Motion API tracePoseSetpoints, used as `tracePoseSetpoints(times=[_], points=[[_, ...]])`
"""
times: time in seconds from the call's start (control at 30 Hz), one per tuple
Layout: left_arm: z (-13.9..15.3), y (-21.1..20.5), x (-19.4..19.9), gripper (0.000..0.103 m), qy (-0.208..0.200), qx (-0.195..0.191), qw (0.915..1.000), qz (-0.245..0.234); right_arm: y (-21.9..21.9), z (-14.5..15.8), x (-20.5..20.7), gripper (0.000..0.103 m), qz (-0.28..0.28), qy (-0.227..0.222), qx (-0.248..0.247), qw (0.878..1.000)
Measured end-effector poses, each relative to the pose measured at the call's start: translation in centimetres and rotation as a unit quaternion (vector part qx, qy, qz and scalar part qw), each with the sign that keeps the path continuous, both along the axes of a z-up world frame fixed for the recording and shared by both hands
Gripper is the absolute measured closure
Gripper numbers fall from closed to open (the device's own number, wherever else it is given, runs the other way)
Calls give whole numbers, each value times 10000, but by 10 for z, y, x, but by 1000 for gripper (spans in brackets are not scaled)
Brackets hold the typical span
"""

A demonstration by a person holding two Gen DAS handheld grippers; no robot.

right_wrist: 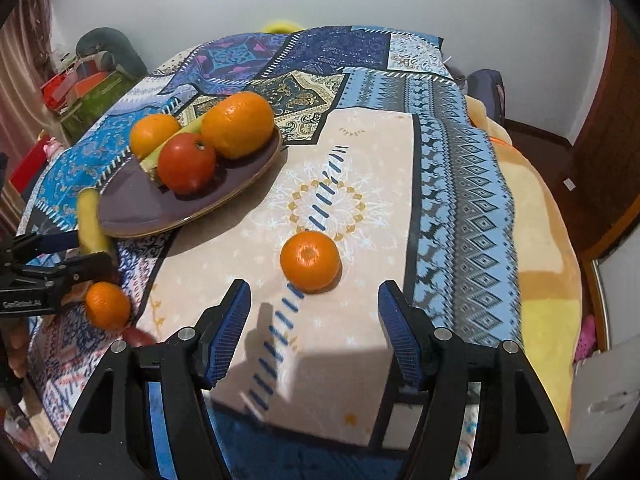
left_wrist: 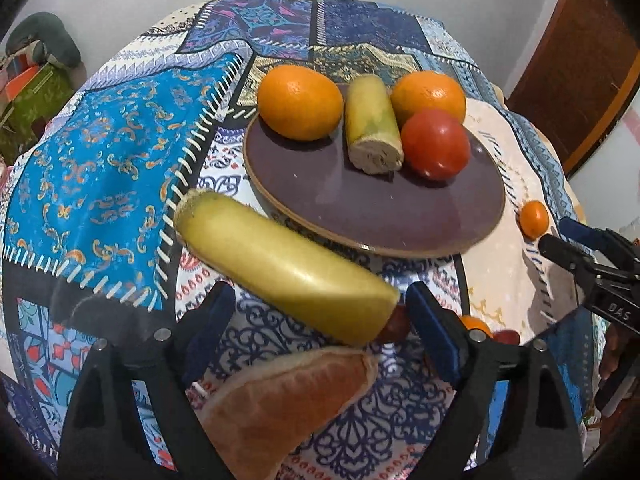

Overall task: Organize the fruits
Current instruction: 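Grasp the small tangerine with the right tool while the left tool grasps the yellow cylindrical fruit, then carry the tangerine and yellow fruit onto the purple plate with both tools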

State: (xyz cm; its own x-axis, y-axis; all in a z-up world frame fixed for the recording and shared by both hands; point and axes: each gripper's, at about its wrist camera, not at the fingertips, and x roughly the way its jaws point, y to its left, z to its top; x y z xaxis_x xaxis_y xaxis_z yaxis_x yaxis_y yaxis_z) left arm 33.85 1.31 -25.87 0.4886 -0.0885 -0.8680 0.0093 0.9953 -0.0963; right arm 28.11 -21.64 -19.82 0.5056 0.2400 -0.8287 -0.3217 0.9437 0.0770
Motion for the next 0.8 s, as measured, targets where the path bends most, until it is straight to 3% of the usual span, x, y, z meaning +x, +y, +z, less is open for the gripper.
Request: tracePoseSetpoints(times=[0.1,0.17,0.33,0.43,0.7,0.73,0.8], points=[[0,4,1,27,-26,-141,9999,-15,3,-7,9,43,-13,66,47,10000],[2,8,-1,39,-58,-229,9997,-39,5,-10,14,50,-26,86,56,9999],[11,28,-8,55,-134,-344,9993,75,12,-11,21,71,22,66,30,10000],[18,39,-16,60,-177,-373,9991,44,14,-10,21,71,81,69,38,9999],[21,67,-48,70,-148,27,9997,171,18,5,3,71,255,-98,100,9996],[21,73,-51,79,-105,-5,9997,216,19,7,1,71,272,-126,108,9995],[22,80,-54,81,-35,-45,9997,239,19,13,-3,71,300,-177,138,9993]])
